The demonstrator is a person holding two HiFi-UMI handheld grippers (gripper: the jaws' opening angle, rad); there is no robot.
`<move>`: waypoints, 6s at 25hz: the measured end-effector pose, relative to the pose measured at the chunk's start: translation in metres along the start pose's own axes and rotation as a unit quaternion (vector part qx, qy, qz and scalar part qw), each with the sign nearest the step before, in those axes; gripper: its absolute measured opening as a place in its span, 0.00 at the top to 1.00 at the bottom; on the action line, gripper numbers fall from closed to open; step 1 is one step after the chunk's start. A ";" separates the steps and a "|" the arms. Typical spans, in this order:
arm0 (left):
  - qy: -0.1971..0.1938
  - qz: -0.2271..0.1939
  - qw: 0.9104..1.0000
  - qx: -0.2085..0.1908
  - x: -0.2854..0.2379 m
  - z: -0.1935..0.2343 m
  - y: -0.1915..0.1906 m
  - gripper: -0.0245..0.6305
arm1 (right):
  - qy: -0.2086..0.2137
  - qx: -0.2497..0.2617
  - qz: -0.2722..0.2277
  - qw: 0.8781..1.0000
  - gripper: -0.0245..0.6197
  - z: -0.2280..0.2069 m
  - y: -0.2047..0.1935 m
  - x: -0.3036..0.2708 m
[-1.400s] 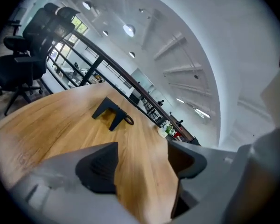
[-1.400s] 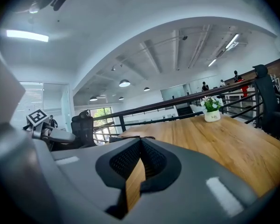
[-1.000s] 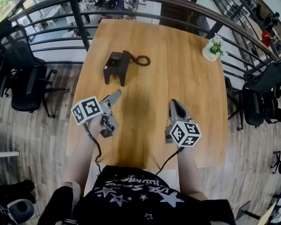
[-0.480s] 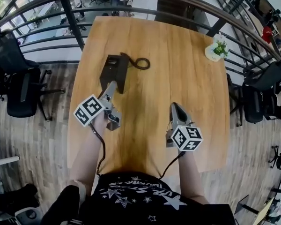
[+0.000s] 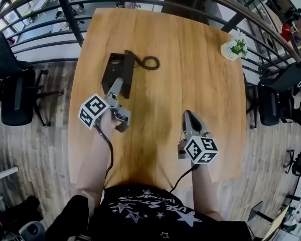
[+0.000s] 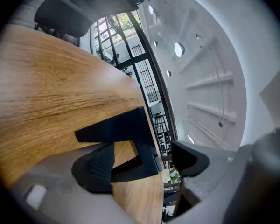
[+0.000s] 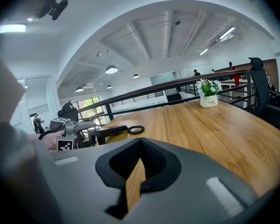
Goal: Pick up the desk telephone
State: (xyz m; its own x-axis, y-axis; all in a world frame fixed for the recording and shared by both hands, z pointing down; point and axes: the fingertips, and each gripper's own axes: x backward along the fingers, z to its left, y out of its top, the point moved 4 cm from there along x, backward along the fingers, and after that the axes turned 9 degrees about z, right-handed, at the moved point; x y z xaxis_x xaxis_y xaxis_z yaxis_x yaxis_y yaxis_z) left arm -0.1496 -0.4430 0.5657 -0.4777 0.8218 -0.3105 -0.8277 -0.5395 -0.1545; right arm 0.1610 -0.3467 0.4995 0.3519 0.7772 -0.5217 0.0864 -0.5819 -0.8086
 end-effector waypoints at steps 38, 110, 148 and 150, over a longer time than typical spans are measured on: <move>0.059 -0.023 0.996 0.070 -0.037 0.000 0.012 0.66 | -0.002 -0.022 0.015 1.000 0.96 -0.004 -0.007 -0.010; -0.099 -0.034 0.994 0.014 0.343 -0.009 -0.279 0.67 | 0.169 0.035 -0.001 0.985 0.96 0.059 -0.162 0.252; -0.147 0.052 0.988 0.006 0.521 0.022 -0.334 0.67 | 0.138 -0.006 -0.025 0.990 0.96 0.160 -0.260 0.385; -0.147 0.053 0.988 0.004 0.534 0.027 -0.340 0.67 | 0.138 -0.002 -0.027 0.990 0.96 0.166 -0.270 0.396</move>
State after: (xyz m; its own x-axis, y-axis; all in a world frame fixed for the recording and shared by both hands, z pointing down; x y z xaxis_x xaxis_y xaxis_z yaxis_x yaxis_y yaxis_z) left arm -0.1309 0.1843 0.4775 -0.6250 0.7797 -0.0378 -0.7708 -0.6241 -0.1276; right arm 0.1227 0.1578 0.4656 0.5885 0.7125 -0.3822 0.1164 -0.5425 -0.8320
